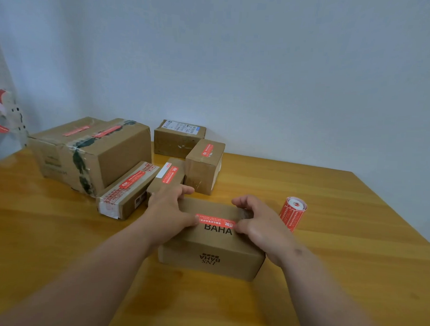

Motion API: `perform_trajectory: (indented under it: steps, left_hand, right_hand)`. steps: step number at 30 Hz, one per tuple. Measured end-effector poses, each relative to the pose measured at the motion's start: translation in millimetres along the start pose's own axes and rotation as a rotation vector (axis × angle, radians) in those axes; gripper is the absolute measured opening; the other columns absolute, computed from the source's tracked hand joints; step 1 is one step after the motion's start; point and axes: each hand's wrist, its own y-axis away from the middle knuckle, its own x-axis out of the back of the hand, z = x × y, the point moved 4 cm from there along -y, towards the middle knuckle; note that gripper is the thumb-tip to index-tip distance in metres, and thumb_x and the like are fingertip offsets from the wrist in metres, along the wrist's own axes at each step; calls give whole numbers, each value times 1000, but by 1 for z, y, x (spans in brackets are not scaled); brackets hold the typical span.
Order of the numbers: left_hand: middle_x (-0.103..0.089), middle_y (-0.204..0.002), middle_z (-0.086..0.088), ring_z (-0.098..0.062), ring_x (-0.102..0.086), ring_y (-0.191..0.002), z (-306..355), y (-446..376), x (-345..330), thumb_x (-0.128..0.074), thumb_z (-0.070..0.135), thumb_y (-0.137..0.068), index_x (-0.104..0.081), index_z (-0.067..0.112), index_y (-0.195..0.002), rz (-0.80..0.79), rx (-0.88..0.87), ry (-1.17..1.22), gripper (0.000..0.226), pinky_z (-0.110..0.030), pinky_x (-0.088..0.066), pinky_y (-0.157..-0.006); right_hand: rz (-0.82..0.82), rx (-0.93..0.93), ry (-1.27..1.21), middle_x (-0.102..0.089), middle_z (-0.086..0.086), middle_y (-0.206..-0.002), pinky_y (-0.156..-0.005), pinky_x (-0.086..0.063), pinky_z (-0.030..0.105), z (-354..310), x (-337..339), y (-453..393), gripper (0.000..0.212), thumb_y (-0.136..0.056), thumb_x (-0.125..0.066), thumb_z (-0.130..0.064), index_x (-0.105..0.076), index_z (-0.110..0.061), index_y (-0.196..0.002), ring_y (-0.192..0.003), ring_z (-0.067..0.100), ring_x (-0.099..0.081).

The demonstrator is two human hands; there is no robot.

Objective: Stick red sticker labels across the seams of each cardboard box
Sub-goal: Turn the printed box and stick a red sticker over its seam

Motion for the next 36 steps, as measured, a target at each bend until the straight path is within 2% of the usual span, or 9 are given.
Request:
perform_trajectory:
  steps: [3,6,12,17,21,25,28,32,36]
  left_hand:
    - [-39,-134,0,-24,-48,-117,-6,0,4,-72,11,-81,-41,36,-139,-58,82,210,70,-46,-48,-101]
    - [-44,-133,-4,-22,-50,-111,-14,2,1,-68,19,-85,-33,26,-148,-56,172,264,73,-40,-46,-97]
    - [-55,-104,1,-13,-52,-90,-5,6,6,-56,28,-96,-54,24,-119,53,140,474,24,-25,-41,-64]
    - [-66,-99,-6,-27,-61,-99,1,5,29,-56,49,-92,-62,18,-98,263,121,611,32,-51,-50,-93]
    - [-69,-103,-6,-26,-62,-105,-5,10,23,-61,36,-94,-64,22,-102,198,170,661,16,-48,-48,-99]
    - [-70,-99,-5,-22,-62,-102,-3,18,20,-60,31,-94,-67,21,-98,198,167,685,13,-44,-49,-99]
    - [-71,-99,-6,-26,-62,-103,-3,22,19,-65,31,-91,-67,15,-96,223,157,614,17,-46,-51,-96]
    - [-66,-106,-2,-23,-59,-103,-3,23,13,-65,37,-90,-60,22,-106,205,149,540,22,-47,-51,-95]
    - [-66,-108,-2,-21,-61,-100,-6,26,3,-64,50,-86,-57,23,-113,99,201,504,39,-46,-56,-89]
  right_hand:
    - [58,-84,-208,-48,-3,-134,-89,-50,35,9,9,2,51,-84,-62,-14,-50,-29,-131,-108,15,-54]
    - [56,-246,-166,-51,0,-131,-91,-47,37,17,9,4,62,-84,-63,-46,-44,-19,-137,-111,22,-53]
    - [99,-185,-178,-49,1,-138,-107,-38,41,15,18,3,66,-88,-56,-58,-43,-20,-141,-126,24,-48]
    - [302,-131,-655,-58,-3,-105,-103,-45,45,5,33,6,22,-94,-58,-37,-60,-21,-108,-114,26,-57]
    - [337,-145,-760,-60,-3,-103,-105,-44,41,6,33,10,27,-95,-59,-27,-58,-14,-118,-106,21,-58]
    - [355,-135,-733,-64,-2,-94,-104,-44,46,5,29,18,4,-92,-62,-23,-63,-19,-92,-102,23,-59]
    - [356,-93,-714,-67,-5,-98,-102,-43,45,2,26,24,7,-94,-59,-22,-67,-21,-96,-102,21,-59]
    - [401,33,-633,-57,-18,-102,-92,-46,25,-11,30,37,24,-95,-59,-16,-64,-19,-117,-104,7,-58]
    - [410,307,-372,-66,-16,-112,-80,-40,2,-41,34,49,30,-93,-60,-11,-60,-27,-117,-98,-13,-58]
